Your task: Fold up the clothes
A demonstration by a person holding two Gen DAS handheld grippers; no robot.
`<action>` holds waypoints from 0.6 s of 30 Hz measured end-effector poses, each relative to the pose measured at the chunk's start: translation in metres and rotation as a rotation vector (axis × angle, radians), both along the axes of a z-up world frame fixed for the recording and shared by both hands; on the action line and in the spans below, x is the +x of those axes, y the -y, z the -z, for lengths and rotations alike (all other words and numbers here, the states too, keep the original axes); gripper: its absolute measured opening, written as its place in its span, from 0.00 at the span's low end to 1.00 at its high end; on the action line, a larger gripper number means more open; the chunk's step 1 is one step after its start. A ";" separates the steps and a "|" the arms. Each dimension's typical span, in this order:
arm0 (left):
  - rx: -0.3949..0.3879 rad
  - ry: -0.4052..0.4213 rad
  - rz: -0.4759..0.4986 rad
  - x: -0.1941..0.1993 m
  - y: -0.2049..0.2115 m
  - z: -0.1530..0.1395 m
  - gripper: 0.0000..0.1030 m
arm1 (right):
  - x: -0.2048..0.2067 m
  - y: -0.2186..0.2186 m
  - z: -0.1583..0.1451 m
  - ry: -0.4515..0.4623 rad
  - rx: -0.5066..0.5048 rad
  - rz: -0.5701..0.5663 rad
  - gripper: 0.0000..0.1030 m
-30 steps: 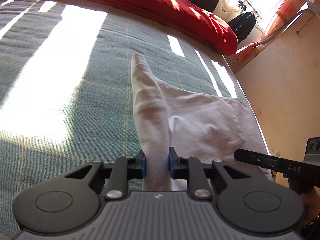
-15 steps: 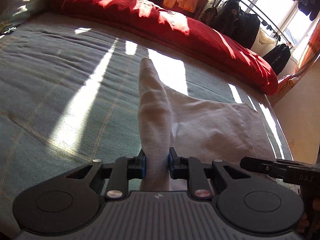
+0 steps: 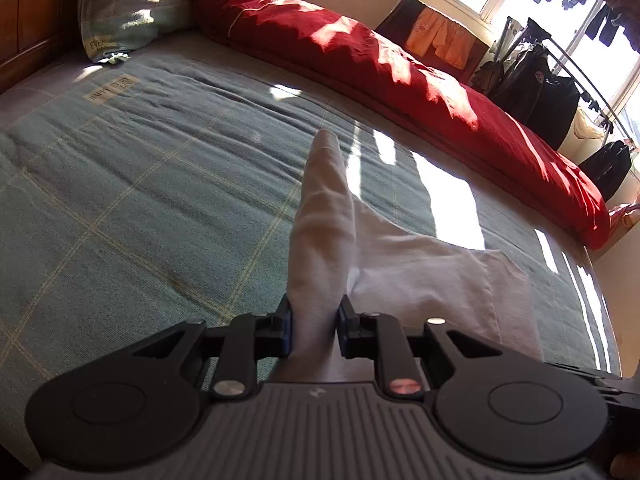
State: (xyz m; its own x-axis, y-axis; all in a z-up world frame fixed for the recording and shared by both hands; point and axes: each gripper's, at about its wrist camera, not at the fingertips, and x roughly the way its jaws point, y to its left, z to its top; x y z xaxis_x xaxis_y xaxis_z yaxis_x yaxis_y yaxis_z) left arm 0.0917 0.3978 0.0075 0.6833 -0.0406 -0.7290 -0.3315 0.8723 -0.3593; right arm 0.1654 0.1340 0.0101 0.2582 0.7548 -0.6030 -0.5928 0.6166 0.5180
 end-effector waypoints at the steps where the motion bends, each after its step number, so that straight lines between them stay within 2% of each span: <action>1: 0.000 -0.004 -0.003 0.002 -0.005 0.004 0.18 | -0.001 -0.007 0.004 0.002 -0.008 -0.002 0.21; 4: 0.004 -0.011 -0.012 0.008 -0.018 0.014 0.18 | -0.003 -0.028 0.016 0.009 -0.023 -0.010 0.21; 13: -0.017 -0.041 -0.051 0.019 -0.049 0.053 0.19 | 0.003 -0.053 0.052 -0.066 -0.068 -0.002 0.22; 15: 0.018 -0.046 -0.080 0.020 -0.051 0.062 0.22 | 0.001 -0.054 0.062 -0.080 -0.102 0.000 0.31; 16: 0.029 -0.048 -0.089 0.020 -0.053 0.065 0.25 | 0.000 -0.052 0.067 -0.081 -0.127 0.004 0.40; 17: 0.041 -0.049 -0.099 0.020 -0.055 0.067 0.31 | -0.001 -0.050 0.071 -0.081 -0.150 0.006 0.42; 18: 0.056 -0.045 -0.112 0.017 -0.057 0.066 0.33 | -0.003 -0.047 0.074 -0.077 -0.173 0.006 0.43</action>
State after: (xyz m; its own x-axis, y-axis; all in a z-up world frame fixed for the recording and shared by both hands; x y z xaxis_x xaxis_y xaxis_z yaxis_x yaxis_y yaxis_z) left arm 0.1092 0.4543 -0.0584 0.6481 0.0756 -0.7578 -0.4422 0.8474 -0.2937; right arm 0.1624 0.1807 -0.0640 0.2106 0.6371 -0.7415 -0.5519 0.7035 0.4477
